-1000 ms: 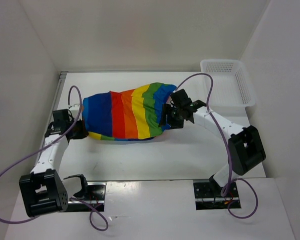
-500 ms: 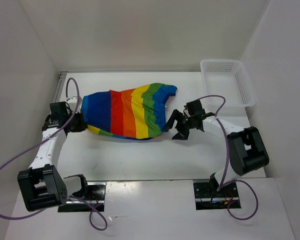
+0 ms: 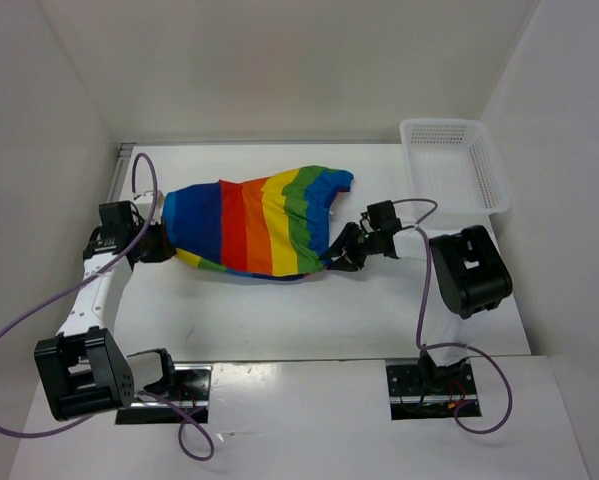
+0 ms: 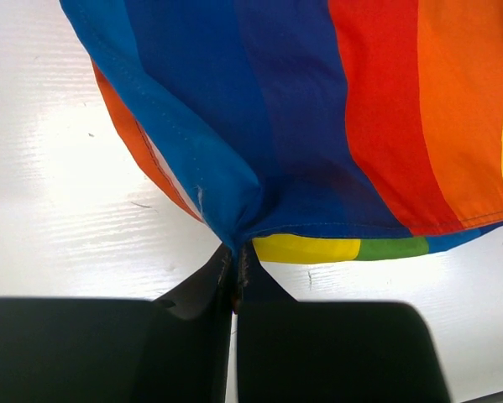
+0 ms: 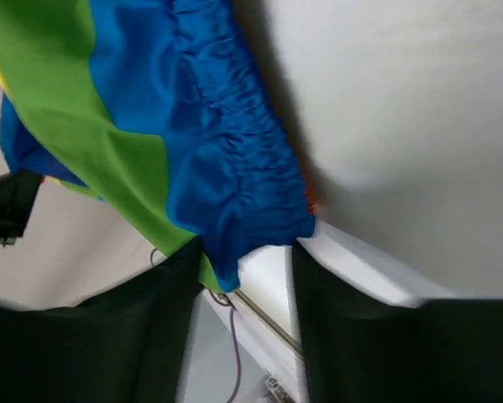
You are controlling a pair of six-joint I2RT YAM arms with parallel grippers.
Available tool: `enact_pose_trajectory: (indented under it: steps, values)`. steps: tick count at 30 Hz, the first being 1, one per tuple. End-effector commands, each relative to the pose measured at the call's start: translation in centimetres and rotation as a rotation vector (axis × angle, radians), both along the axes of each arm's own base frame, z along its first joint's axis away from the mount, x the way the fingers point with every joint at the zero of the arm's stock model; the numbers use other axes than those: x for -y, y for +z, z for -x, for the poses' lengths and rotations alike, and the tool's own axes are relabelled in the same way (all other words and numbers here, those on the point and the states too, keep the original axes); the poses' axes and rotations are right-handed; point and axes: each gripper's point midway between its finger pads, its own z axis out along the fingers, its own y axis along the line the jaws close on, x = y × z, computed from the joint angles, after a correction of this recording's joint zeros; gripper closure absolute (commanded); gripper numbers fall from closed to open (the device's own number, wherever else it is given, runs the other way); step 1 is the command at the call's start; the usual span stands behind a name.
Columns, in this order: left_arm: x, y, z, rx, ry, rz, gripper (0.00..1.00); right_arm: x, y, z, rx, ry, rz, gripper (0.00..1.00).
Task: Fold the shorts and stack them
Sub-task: Flatten the shorts out
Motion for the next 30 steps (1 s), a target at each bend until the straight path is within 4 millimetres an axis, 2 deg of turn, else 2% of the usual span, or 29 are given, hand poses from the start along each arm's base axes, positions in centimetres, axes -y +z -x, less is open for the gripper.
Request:
enact_pose_trajectory:
  steps: [1,4,5,7,8,9,11,12,13,14,15,16,17,18,19,20,21,22,23,25,26,27,29,30]
  values:
    - [-0.1,2.2,-1.4,0.065,-0.014,0.004,1.0,-0.4,1.0,-3.2,0.09,-0.01,-0.01,0.55]
    - [-0.2,2.7,-1.7,0.077,-0.014,0.001,1.0,0.0,1.8,-4.5,0.12,-0.032,0.014,0.76]
    - [-0.2,2.7,-1.7,0.077,-0.014,0.0,1.0,0.1,2.3,-4.8,0.135,-0.035,0.026,0.89]
    - [0.0,3.7,-2.1,0.103,-0.028,0.009,1.0,0.5,4.5,-6.1,0.189,-0.037,0.047,0.97]
    - [-0.2,4.9,-3.0,0.144,-0.029,-0.002,1.0,1.1,5.3,-7.0,0.215,-0.055,0.067,1.0]
    - [0.0,5.8,-3.5,0.175,-0.042,0.003,1.0,1.0,8.0,-8.1,0.292,-0.051,0.068,1.0]
    - [0.2,7.2,-4.9,0.231,-0.075,0.027,1.0,1.8,10.3,-9.1,0.338,-0.073,0.105,1.0]
    - [0.3,9.4,-5.9,0.279,-0.093,0.028,1.0,1.8,13.7,-10.3,0.428,-0.071,0.107,1.0]
    - [0.0,10.0,-6.8,0.288,-0.094,0.034,1.0,1.9,15.2,-10.7,0.461,-0.075,0.117,1.0]
    - [0.2,11.3,-7.4,0.317,-0.115,0.043,1.0,2.1,15.9,-10.8,0.464,-0.077,0.132,1.0]
    - [0.2,12.7,-8.1,0.345,-0.125,0.041,1.0,2.1,19.2,-11.7,0.539,-0.084,0.126,1.0]
    - [0.1,15.8,-9.1,0.415,-0.14,0.027,1.0,2.2,20.3,-12.0,0.573,-0.079,0.141,1.0]
    - [-0.1,17.0,-9.7,0.438,-0.149,0.029,1.0,2.4,21.6,-11.9,0.589,-0.08,0.152,1.0]
    - [-0.1,18.4,-10.1,0.468,-0.159,0.025,1.0,2.5,24.2,-12.5,0.652,-0.089,0.157,1.0]
    - [0.0,19.8,-10.5,0.499,-0.171,0.021,1.0,2.9,25.7,-12.6,0.699,-0.086,0.185,1.0]
    - [0.0,22.8,-11.1,0.567,-0.186,0.002,1.0,3.3,26.8,-12.8,0.725,-0.092,0.208,1.0]
    - [-0.4,24.3,-11.4,0.599,-0.188,-0.007,1.0,4.0,29.6,-12.8,0.777,-0.118,0.233,1.0]
    - [-0.3,25.8,-11.8,0.634,-0.203,-0.014,1.0,4.7,30.7,-13.0,0.813,-0.122,0.264,1.0]
    - [0.0,29.3,-11.5,0.711,-0.224,-0.036,1.0,5.3,33.5,-12.7,0.867,-0.142,0.28,1.0]
    - [-0.4,32.3,-11.6,0.779,-0.228,-0.065,1.0,5.9,36.6,-12.0,0.933,-0.151,0.3,1.0]
    - [-0.8,34.1,-11.3,0.823,-0.227,-0.085,1.0,6.3,39.7,-11.3,1.009,-0.161,0.308,1.0]
    - [-0.4,37.1,-10.8,0.901,-0.254,-0.111,1.0,6.8,40.6,-10.8,1.023,-0.174,0.328,1.0]
    - [-1.0,39.8,-10.0,0.963,-0.248,-0.149,1.0,7.6,43.7,-9.1,1.094,-0.203,0.33,1.0]
    - [-0.5,41.5,-9.1,1.003,-0.263,-0.165,1.0,7.9,44.1,-8.5,1.101,-0.213,0.334,1.0]
